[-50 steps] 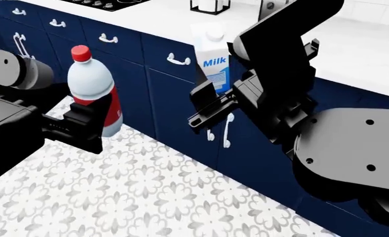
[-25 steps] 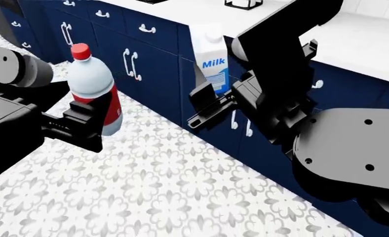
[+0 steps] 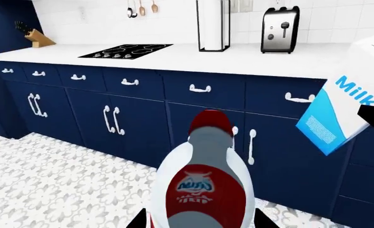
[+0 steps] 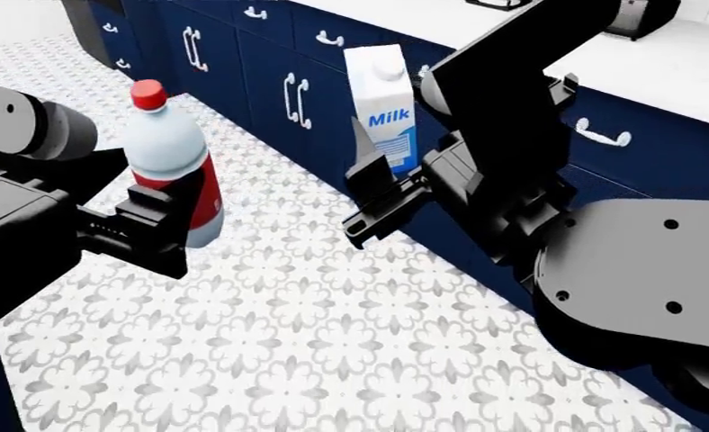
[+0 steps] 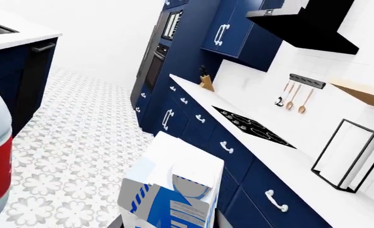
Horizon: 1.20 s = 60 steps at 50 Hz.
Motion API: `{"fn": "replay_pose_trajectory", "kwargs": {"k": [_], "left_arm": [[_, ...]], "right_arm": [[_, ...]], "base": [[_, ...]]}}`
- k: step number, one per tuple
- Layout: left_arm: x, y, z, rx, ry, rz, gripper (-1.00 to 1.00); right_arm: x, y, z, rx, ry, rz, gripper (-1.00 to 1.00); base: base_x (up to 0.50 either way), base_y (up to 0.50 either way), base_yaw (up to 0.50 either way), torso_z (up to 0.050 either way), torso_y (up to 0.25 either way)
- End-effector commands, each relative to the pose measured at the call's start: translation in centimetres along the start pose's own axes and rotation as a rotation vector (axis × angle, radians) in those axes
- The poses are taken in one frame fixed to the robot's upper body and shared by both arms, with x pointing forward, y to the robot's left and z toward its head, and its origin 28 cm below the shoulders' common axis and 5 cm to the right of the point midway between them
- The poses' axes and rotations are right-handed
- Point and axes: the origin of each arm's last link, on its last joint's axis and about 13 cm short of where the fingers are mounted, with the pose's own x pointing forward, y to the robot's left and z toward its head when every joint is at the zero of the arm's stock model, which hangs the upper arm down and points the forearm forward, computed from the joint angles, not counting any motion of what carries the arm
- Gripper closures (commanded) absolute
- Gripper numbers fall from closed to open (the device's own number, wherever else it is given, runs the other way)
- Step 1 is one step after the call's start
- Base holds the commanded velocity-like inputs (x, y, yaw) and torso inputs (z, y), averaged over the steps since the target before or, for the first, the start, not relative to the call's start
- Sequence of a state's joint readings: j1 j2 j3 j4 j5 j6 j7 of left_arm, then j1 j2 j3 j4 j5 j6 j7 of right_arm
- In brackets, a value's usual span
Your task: Move the drinks to the dining counter.
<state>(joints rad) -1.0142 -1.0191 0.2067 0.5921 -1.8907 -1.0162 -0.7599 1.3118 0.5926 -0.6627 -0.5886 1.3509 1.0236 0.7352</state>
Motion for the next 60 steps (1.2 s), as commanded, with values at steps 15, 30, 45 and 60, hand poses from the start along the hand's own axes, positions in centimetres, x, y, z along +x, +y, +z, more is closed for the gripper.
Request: {"fn": "replay_pose_trajectory", "kwargs": {"k": [15, 30, 45, 60], "left_arm": [[0.07, -0.08, 0.5, -0.001, -0.022, 0.009, 1.0], [-0.01, 0.01, 0.18, -0.006, -0.021, 0.012, 1.0], [0.05, 0.0, 0.11, -0.002, -0.02, 0.011, 1.0], [0.04, -0.09, 0.31, -0.001, -0.022, 0.008, 1.0]], "right_arm": [[0.03, -0.39, 0.43, -0.023, -0.024, -0.026, 1.0], [0.05, -0.35, 0.42, -0.025, -0.024, -0.024, 1.0], [-0.03, -0.32, 0.29, -0.034, -0.018, -0.021, 1.0], [-0.06, -0.19, 0.18, -0.052, -0.005, -0.003, 1.0]], "base": [[-0.26, -0.3, 0.38, 0.001, 0.0], [-0.23, -0.31, 0.41, 0.001, 0.0], [-0.2, -0.31, 0.42, 0.001, 0.0], [-0.14, -0.26, 0.45, 0.001, 0.0]]}}
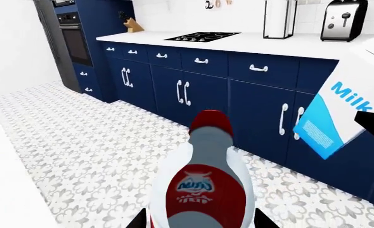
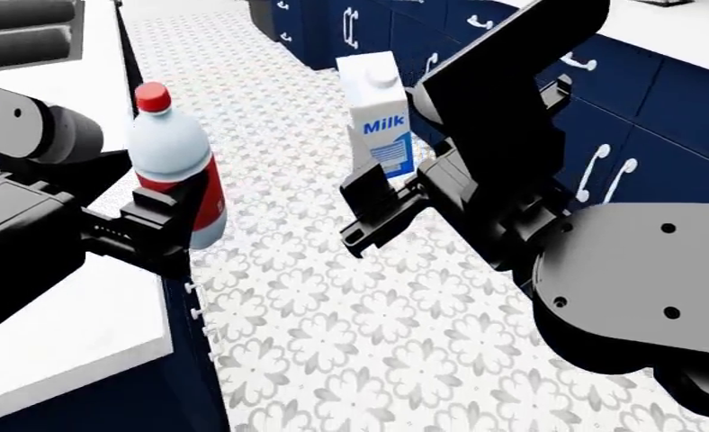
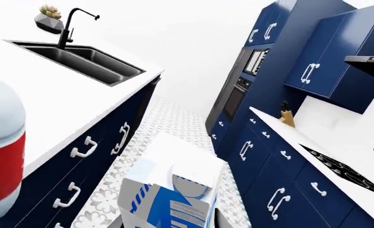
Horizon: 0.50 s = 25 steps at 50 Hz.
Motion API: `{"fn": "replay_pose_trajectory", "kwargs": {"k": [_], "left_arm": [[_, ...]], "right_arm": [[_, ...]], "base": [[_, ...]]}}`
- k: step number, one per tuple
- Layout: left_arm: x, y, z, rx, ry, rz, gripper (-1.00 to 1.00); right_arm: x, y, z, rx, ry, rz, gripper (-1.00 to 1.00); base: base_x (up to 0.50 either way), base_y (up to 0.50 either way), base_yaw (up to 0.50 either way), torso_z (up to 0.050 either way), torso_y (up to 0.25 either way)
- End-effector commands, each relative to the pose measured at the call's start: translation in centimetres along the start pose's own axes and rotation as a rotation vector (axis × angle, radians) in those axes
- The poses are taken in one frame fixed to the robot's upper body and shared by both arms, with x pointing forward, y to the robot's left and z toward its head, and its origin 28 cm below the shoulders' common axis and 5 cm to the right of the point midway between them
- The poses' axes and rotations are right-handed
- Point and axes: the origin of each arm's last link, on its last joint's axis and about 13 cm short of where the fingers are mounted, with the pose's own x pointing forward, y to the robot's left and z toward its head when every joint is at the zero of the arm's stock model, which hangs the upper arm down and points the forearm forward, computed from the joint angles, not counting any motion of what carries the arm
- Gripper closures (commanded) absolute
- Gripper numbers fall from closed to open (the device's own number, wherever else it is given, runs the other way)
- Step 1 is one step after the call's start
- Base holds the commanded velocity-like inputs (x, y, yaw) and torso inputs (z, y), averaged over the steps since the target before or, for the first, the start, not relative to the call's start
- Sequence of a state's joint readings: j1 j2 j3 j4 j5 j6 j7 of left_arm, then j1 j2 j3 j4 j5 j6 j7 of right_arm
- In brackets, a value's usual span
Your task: Move the drinks to the dining counter.
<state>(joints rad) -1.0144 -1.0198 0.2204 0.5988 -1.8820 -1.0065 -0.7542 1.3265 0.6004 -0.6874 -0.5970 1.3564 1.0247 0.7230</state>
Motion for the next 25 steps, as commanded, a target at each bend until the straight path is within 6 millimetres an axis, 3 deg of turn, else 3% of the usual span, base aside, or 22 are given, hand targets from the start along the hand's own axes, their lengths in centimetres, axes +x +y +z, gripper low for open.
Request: {"fn": "replay_pose_trajectory", "kwargs": {"k": [1, 25], "left_arm": [[-0.04, 0.04, 0.42, -0.003, -0.021, 0.015, 1.0], [-0.09, 0.1, 0.3, -0.001, -0.021, 0.017, 1.0]], "right_arm": [[0.07, -0.28, 0.11, -0.035, -0.007, -0.027, 1.0], [0.1, -0.19, 0.17, -0.034, -0.015, -0.016, 1.0]], "base": [[-0.12, -0.26, 0.45, 0.0, 0.0], [-0.1, -0.26, 0.46, 0.0, 0.0]]}}
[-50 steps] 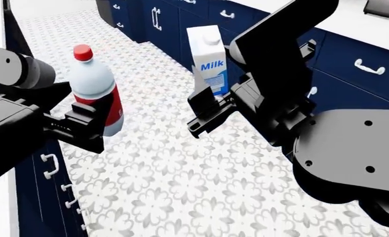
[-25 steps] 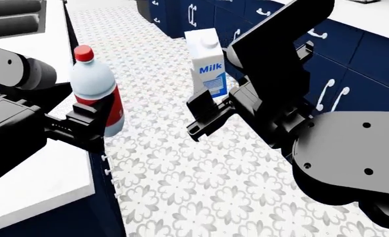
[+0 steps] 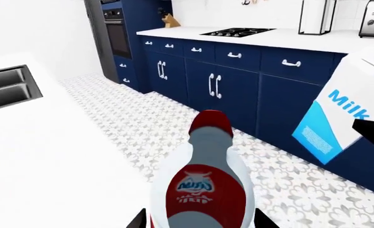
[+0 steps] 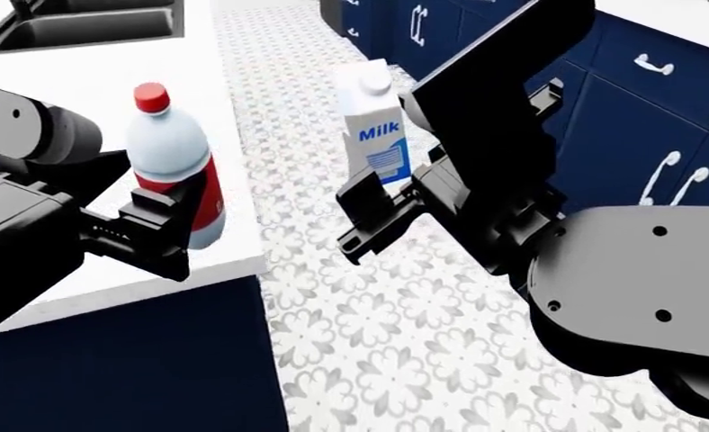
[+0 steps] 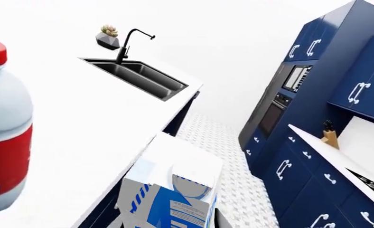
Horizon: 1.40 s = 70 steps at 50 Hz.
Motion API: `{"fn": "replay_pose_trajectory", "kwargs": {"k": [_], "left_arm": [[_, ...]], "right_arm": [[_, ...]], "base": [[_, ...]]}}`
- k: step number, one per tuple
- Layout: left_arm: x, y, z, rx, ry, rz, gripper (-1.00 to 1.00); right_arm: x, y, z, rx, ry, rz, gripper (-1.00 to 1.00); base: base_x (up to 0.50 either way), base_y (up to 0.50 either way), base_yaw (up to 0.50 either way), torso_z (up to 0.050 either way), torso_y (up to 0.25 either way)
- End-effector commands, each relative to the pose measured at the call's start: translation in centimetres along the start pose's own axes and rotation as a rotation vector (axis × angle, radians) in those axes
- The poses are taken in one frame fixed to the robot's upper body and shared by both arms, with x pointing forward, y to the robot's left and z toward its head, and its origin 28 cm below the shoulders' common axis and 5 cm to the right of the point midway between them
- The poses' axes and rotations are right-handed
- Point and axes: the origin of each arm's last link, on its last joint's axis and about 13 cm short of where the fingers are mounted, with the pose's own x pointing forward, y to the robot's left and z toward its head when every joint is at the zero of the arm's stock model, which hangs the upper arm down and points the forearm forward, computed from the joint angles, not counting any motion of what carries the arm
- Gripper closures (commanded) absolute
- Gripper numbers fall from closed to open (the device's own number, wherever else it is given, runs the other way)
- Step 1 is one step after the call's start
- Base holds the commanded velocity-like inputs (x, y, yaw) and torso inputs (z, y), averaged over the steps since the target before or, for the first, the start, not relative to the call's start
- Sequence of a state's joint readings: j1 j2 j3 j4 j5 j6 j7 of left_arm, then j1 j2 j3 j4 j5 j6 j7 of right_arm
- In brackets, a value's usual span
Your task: Move the drinks to the dining counter.
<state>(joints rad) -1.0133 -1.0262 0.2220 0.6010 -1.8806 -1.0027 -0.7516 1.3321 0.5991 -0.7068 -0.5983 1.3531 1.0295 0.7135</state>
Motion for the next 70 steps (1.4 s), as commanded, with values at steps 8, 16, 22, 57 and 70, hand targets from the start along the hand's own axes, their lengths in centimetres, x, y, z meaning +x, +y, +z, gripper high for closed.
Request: {"fn": "replay_pose_trajectory", "kwargs": {"k": [8, 16, 22, 57, 70], "left_arm": [[-0.04, 0.01, 0.37, -0.002, -0.022, 0.011, 1.0], [0.06, 0.0, 0.33, -0.002, -0.02, 0.011, 1.0], [0.07, -0.04, 0.29, 0.0, -0.018, 0.01, 1.0], [0.09, 0.01, -0.01, -0.004, -0.017, 0.011, 1.0], [0.12, 0.02, 0.03, -0.005, -0.016, 0.01, 1.0]], "right_arm": [[-0.05, -0.39, 0.26, -0.02, -0.024, -0.033, 1.0], [-0.04, -0.37, 0.25, -0.021, -0.022, -0.027, 1.0], [-0.11, -0.4, 0.35, -0.023, -0.025, -0.028, 1.0], [-0.19, -0.27, 0.13, -0.027, -0.024, -0.018, 1.0], [-0.07, -0.62, 0.12, -0.023, -0.022, -0.058, 1.0]], "base": [[-0.08, -0.27, 0.46, 0.001, 0.0], [-0.07, -0.27, 0.46, 0.0, 0.001], [-0.06, -0.28, 0.46, 0.002, 0.0], [-0.02, -0.28, 0.46, 0.001, 0.0], [-0.01, -0.27, 0.42, 0.0, 0.001]]}}
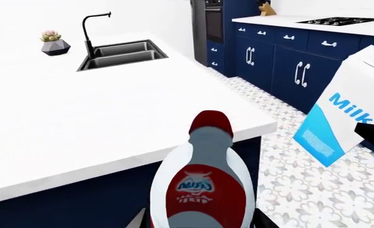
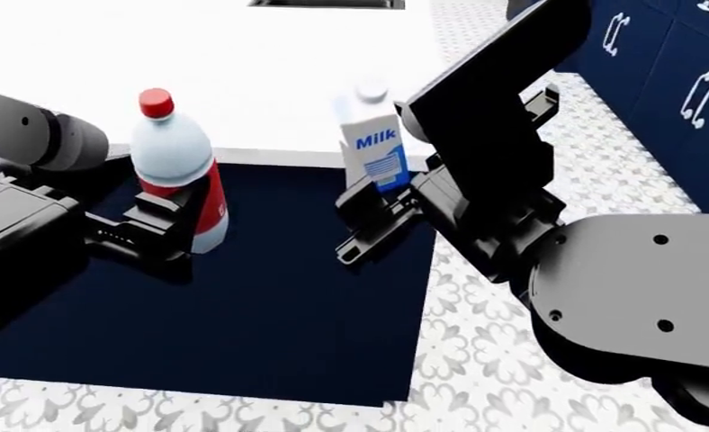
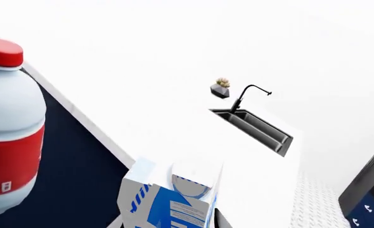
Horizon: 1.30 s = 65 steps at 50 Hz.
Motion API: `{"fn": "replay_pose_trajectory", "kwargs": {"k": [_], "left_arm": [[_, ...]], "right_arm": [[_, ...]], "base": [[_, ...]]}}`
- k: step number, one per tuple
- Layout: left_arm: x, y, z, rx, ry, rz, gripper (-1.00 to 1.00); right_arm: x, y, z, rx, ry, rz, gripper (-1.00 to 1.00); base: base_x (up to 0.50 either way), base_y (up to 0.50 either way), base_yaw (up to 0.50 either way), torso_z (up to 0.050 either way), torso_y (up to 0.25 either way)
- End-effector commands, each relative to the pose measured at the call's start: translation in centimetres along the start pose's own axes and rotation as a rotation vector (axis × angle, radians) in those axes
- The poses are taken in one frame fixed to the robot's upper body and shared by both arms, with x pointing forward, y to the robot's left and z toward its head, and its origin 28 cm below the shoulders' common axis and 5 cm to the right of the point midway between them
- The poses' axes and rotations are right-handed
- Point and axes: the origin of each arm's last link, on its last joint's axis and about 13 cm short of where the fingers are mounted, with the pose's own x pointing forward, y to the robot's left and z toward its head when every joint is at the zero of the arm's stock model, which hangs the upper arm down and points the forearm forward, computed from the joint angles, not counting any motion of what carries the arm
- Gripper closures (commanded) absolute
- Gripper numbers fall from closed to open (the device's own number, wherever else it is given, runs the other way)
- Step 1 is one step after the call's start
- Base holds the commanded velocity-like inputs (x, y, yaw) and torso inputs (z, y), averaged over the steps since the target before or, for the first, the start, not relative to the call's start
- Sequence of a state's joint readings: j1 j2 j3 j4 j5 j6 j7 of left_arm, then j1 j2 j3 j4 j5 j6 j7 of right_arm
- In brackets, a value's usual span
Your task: Move the drinks to the dining counter.
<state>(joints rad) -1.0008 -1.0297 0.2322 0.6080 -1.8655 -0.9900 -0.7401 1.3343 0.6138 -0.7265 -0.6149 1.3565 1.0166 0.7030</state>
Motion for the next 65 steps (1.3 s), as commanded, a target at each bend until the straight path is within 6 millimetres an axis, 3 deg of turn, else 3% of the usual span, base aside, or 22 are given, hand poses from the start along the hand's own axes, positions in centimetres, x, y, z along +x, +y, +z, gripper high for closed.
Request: {"fn": "replay_pose_trajectory", "kwargs": {"k": [1, 19, 42, 50, 65], "left_arm": [[0.0, 0.1, 0.3, -0.007, -0.02, 0.015, 1.0], [0.0, 0.1, 0.1, -0.012, -0.018, 0.017, 1.0], [-0.8, 0.4, 1.3, -0.012, -0.057, 0.033, 1.0], [-0.6, 0.4, 1.1, -0.016, -0.052, 0.032, 1.0], [-1.2, 0.6, 1.6, -0.016, -0.075, 0.041, 1.0]], "right_arm": [[0.1, -0.8, 0.3, -0.011, -0.023, -0.077, 1.0], [-0.4, -0.9, 0.8, -0.031, -0.09, -0.11, 1.0], [-0.6, -1.4, 1.8, -0.018, -0.135, -0.152, 1.0], [-0.7, -1.5, 2.0, -0.012, -0.142, -0.172, 1.0], [-0.5, -1.4, 1.5, -0.026, -0.121, -0.173, 1.0]], "base": [[-0.38, -0.29, 0.0, 0.0, 0.0], [-0.1, -0.05, 0.0, 0.001, 0.001], [0.29, 0.51, 0.0, 0.0, 0.002], [0.02, 0.03, 0.0, 0.0, 0.003], [-0.49, -0.04, 0.0, 0.001, 0.001]]}}
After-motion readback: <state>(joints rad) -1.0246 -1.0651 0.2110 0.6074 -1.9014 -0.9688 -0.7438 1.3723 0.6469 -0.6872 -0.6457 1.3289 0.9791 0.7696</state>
